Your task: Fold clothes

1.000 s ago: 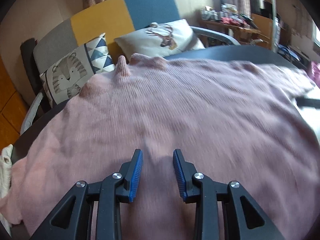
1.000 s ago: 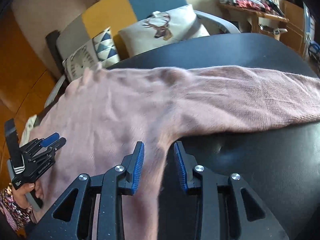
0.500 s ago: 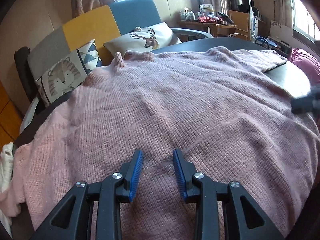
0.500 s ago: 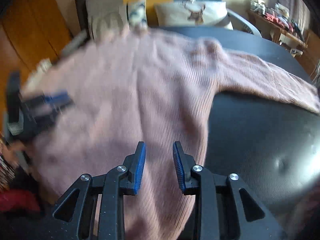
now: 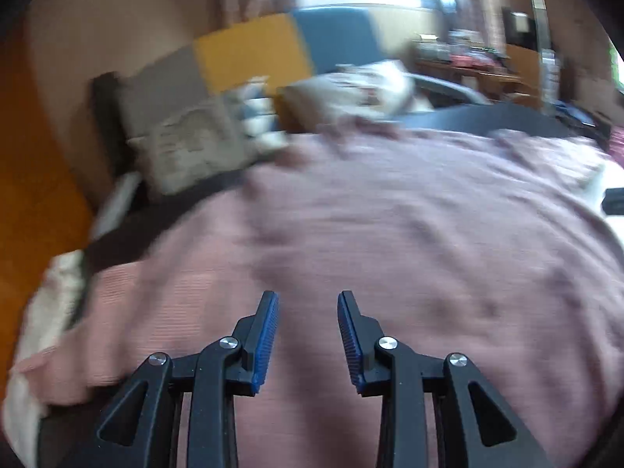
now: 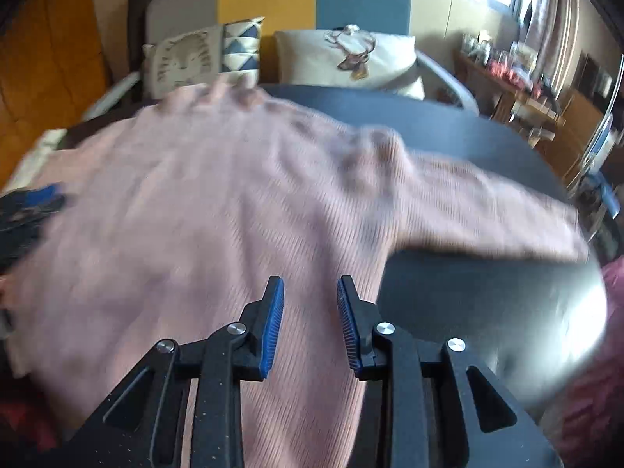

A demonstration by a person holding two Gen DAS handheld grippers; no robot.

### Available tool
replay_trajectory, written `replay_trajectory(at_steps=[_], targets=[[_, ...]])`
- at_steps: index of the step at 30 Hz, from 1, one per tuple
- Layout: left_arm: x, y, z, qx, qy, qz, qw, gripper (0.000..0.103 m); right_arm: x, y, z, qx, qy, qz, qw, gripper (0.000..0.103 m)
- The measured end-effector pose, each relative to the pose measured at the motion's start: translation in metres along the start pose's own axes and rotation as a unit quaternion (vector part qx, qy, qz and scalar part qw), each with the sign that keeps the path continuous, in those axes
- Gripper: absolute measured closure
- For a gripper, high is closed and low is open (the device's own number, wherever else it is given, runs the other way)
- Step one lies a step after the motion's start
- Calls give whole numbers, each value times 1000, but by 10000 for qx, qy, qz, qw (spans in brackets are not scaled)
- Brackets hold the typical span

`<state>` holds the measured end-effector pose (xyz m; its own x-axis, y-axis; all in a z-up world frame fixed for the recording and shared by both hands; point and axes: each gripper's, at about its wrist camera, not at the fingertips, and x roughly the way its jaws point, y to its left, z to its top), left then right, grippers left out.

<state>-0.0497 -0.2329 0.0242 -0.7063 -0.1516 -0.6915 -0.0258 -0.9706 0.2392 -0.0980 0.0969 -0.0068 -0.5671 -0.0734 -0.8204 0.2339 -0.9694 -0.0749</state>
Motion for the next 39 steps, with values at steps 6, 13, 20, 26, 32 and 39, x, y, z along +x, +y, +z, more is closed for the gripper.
replay_trajectory(at_steps=[6, 13, 20, 26, 32, 39], targets=[[31, 46, -31, -587, 358, 218, 9974, 71, 86, -18, 42, 239, 350, -541, 9976, 66], [59, 18, -13, 14, 414, 785, 9961, 71, 120, -45, 76, 523, 114, -632, 9966, 51], [79, 24, 8, -84, 595, 428, 9973, 71, 124, -54, 106, 770, 232, -726, 9941, 51], [33, 82, -22, -1282, 197, -519, 9902, 71, 22, 35, 90, 609, -245, 826, 9944, 51], [23, 89, -57, -1142, 426, -539, 9911, 71, 5, 186, 73, -475, 21, 2016, 9783, 51], [16, 95, -89, -982, 358, -343, 9939, 71, 22, 284, 28, -1402, 415, 1651, 9754, 52]])
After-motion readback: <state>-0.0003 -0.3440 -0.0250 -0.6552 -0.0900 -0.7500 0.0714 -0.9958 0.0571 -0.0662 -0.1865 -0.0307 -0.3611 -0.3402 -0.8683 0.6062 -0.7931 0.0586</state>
